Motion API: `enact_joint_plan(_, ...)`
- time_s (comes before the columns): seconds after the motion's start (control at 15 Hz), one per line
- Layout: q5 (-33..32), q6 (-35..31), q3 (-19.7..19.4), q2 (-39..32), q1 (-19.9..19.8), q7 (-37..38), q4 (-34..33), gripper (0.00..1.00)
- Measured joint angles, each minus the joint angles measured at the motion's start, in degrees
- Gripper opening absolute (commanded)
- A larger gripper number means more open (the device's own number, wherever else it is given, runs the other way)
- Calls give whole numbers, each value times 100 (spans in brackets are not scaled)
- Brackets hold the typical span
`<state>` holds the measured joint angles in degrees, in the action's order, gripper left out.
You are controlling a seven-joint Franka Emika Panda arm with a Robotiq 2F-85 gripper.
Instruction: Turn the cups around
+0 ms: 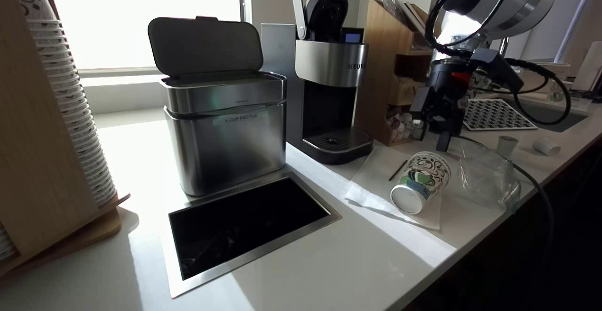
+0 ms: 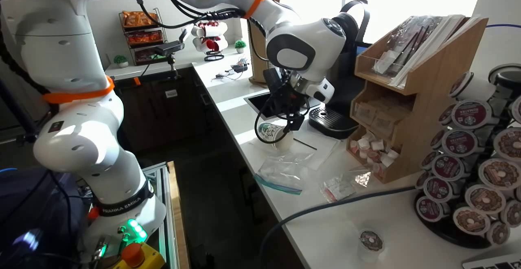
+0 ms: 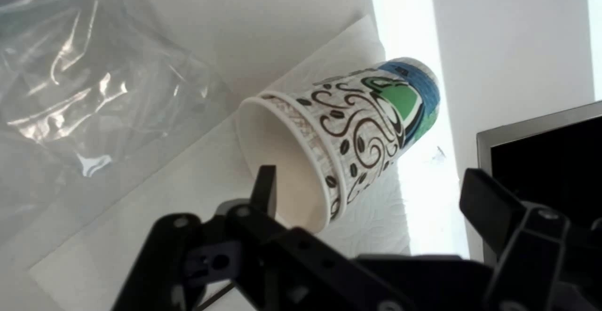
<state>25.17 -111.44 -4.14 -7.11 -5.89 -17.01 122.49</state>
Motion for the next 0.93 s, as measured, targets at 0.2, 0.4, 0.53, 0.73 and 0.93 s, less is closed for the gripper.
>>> enact_joint_plan(0.2, 142, -53, 8, -62, 0, -207, 53, 80)
enact_joint_plan(0.4, 272, -87, 7, -97, -9, -362, 85, 52)
enact_joint_plan(0.53, 331, -89, 7, -100, -20, -447, 91, 37)
enact_joint_plan(0.73, 413, -95, 7, -100, -41, -560, 90, 14)
enact_joint_plan(0.93, 509, -98, 7, -94, -65, -672, 90, 0)
